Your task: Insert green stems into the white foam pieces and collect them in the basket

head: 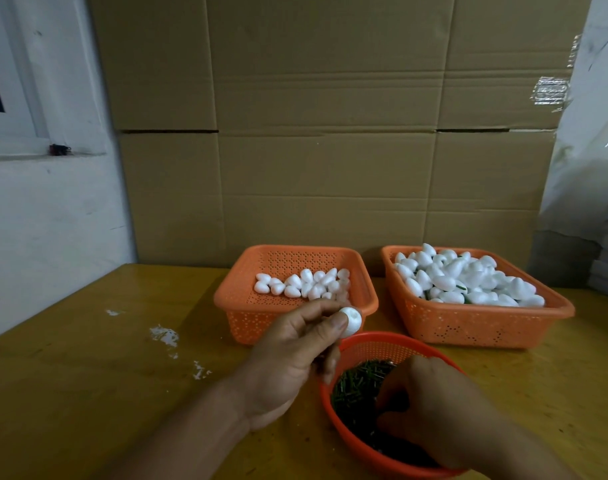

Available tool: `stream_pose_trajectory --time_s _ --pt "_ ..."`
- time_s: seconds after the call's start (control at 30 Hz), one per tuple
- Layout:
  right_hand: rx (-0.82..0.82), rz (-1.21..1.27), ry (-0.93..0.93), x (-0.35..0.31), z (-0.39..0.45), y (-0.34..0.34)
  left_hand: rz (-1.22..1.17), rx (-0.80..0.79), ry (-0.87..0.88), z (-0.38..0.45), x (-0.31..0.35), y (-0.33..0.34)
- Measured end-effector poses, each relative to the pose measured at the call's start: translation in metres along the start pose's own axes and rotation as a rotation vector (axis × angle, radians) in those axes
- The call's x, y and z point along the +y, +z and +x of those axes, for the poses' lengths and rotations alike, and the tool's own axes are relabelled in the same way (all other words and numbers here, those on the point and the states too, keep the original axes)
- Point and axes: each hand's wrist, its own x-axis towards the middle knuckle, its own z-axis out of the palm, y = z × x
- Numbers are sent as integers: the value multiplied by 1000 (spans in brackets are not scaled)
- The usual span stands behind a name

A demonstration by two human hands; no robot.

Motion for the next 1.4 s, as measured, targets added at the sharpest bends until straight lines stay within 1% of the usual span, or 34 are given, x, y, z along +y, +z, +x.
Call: stream_pose_trajectory --time_s 0.1,0.17,0.23,0.3,0.37,0.47,0.57,0.87,1.4 --pt "49 84 -5 1 -2 -5 -50 -21 8 -1 1 3" --pt "156 190 -26 1 -3 -7 -79 -29 4 -2 2 4" --pt "296 373 -36 -1 -4 -8 -106 -26 -8 -3 2 4" --pt "393 599 -35 -2 -4 -8 -143 -16 -30 -3 2 4" --pt "427 812 -40 -5 -4 -8 -163 -2 -50 -4 3 4" --pt "468 1096 -102 -15 -7 -8 -149 1 -57 -4 4 4" --pt "532 1248 -135 -23 -8 -7 -138 0 -57 -4 4 3" --pt "557 1293 -164 -32 -11 -9 -130 10 -67 -5 5 5" --pt "615 1186 -220 -35 -13 -8 -101 24 -46 -6 6 8"
